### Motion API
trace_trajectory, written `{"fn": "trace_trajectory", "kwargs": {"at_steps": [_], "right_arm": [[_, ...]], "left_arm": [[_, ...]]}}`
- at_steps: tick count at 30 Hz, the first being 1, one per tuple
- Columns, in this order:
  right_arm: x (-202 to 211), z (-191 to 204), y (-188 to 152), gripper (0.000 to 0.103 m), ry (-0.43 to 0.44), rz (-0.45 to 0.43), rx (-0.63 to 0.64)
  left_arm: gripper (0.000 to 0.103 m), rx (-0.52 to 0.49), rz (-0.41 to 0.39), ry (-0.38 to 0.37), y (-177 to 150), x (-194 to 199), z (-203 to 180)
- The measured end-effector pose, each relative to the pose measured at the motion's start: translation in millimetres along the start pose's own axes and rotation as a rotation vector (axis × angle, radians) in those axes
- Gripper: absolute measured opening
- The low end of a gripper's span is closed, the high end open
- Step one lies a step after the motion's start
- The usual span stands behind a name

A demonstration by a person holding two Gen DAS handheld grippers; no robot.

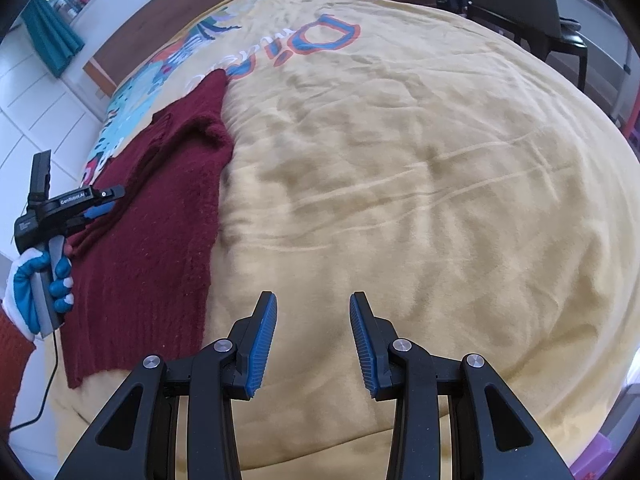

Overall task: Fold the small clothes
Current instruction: 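Raise the open left gripper away from the folded sweater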

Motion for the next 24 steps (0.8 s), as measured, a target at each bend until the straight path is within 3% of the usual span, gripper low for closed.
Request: {"fn": "trace_trajectory", "kwargs": {"at_steps": [16, 21, 24], "right_arm": [[28, 19, -8, 0.039, 0.058, -0.034, 0.036], [41, 30, -14, 0.045, 0.075, -0.043, 0.061], [46, 36, -19, 0.046, 0.085, -0.042, 0.072]], "left_arm": [[0.041, 0.007, -0.064, 0.017, -30, 75, 1], [0.041, 0.023, -0.073, 0.029, -49, 109, 10], [0.051, 0.022, -0.058, 0.062, -62, 124, 17]]}}
Point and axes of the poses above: each gripper's, at about its wrist camera, not at the fingertips, and x roughly against the way its jaws point, z to its left, y to its top, the point moved 2 cm from there along -x, roughly the way its jaws point, and after that the axes turned 7 degrees about -x, right-handed, at the moved point
